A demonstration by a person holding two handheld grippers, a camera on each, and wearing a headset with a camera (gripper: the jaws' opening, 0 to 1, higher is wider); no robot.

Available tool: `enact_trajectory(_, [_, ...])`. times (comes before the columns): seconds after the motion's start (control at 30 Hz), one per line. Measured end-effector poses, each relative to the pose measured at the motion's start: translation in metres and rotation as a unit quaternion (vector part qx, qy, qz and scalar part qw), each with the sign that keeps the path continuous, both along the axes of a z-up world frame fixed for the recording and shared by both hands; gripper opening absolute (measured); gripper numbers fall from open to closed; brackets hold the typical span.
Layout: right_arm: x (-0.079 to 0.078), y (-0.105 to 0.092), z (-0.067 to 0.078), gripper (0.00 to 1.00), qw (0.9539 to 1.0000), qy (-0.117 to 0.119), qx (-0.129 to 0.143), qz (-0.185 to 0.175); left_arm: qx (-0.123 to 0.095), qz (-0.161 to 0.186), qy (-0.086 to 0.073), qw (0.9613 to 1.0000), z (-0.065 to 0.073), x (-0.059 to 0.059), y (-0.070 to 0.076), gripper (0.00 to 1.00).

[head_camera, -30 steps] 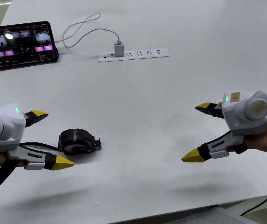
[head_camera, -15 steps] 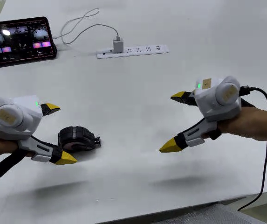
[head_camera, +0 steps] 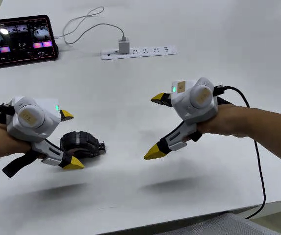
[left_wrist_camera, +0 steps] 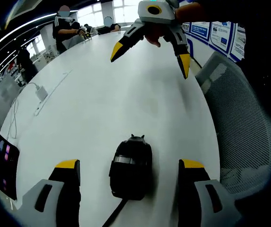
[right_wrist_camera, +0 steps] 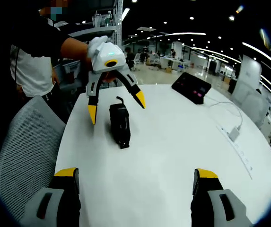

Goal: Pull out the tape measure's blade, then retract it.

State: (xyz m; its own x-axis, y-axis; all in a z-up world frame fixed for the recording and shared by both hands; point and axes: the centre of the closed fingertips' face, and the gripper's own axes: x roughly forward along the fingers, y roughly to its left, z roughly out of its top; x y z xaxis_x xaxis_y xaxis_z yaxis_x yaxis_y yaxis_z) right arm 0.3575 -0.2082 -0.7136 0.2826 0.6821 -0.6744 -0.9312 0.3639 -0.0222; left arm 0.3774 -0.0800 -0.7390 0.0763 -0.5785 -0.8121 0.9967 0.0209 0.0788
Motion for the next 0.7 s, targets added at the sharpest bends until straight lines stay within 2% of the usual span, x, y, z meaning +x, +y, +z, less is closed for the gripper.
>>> enact_trajectory(0.1, [0.002,0.01,-0.002,0.99,1.0,-0.001,0.005,0.005,0.004,-0.007,-0.006,0.9999,-0.001,0.001,-0.001,0.73])
enact_trajectory(0.17, [0.005,0.017,-0.005,0.99,0.9999,0.0,0.009,0.01,0.004,-0.005,-0.002,1.0,-0.001,0.001,-0.003,0.72])
enact_trajectory(0.27, [0.007,0.027,-0.009,0.99,0.9997,-0.002,0.009,0.021,0.015,0.002,0.004,0.9999,-0.004,0.001,-0.002,0.66])
enact_trajectory(0.33, [0.007,0.036,-0.009,0.99,0.9992,0.003,0.024,0.033,0.017,0.001,0.011,0.9998,-0.005,0.0,-0.002,0.61])
enact_trajectory(0.57, [0.014,0.054,-0.02,0.99,0.9987,0.003,0.025,0.043,0.028,0.0,0.021,0.9994,-0.008,0.0,-0.005,0.45])
enact_trajectory(0.63, [0.015,0.058,-0.023,0.99,0.9986,0.003,0.022,0.048,0.034,-0.001,0.02,0.9992,-0.009,0.001,-0.005,0.36])
enact_trajectory(0.67, [0.015,0.059,-0.024,0.99,0.9986,0.004,0.022,0.048,0.038,-0.008,0.032,0.9988,-0.01,-0.003,-0.004,0.32])
enact_trajectory(0.7, [0.016,0.061,-0.026,0.99,0.9986,0.004,0.021,0.049,0.038,-0.006,0.024,0.999,-0.01,0.0,-0.004,0.32])
